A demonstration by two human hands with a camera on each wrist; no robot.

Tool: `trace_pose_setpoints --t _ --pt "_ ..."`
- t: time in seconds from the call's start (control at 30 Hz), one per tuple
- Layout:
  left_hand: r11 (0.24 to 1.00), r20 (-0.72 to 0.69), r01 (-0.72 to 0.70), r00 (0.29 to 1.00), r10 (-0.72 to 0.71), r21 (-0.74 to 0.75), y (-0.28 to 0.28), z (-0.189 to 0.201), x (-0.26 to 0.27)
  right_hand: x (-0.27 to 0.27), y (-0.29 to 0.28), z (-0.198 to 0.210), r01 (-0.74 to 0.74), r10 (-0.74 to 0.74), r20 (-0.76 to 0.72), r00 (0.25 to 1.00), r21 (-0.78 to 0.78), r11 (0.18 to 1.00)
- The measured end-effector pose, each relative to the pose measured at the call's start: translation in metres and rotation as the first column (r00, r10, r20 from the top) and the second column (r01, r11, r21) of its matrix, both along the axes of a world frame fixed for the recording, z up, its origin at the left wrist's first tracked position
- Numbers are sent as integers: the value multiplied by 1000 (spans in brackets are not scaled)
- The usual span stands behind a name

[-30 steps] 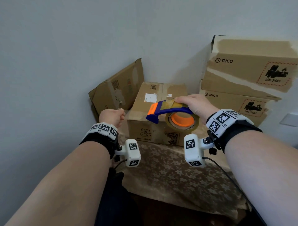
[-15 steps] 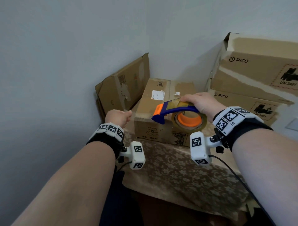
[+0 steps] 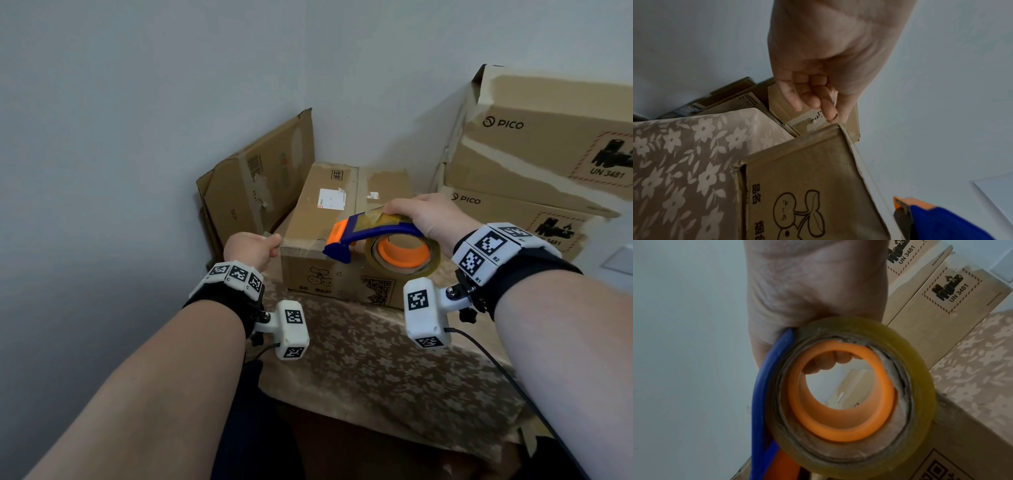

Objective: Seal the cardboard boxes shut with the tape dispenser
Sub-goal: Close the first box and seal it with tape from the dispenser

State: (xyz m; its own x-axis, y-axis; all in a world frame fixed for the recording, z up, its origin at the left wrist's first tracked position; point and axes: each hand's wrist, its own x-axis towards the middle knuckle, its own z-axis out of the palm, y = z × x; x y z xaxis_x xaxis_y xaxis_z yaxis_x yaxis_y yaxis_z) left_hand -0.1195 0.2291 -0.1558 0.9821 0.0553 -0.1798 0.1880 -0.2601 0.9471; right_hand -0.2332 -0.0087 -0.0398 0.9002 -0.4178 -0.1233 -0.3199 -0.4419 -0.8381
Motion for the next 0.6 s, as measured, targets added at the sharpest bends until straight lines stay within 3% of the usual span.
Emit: trace_pose_setpoints --t 0.6 --pt "998 21 -3 1000 1 65 0 -4 -5 2 5 -1 -24 22 -22 1000 -106 994"
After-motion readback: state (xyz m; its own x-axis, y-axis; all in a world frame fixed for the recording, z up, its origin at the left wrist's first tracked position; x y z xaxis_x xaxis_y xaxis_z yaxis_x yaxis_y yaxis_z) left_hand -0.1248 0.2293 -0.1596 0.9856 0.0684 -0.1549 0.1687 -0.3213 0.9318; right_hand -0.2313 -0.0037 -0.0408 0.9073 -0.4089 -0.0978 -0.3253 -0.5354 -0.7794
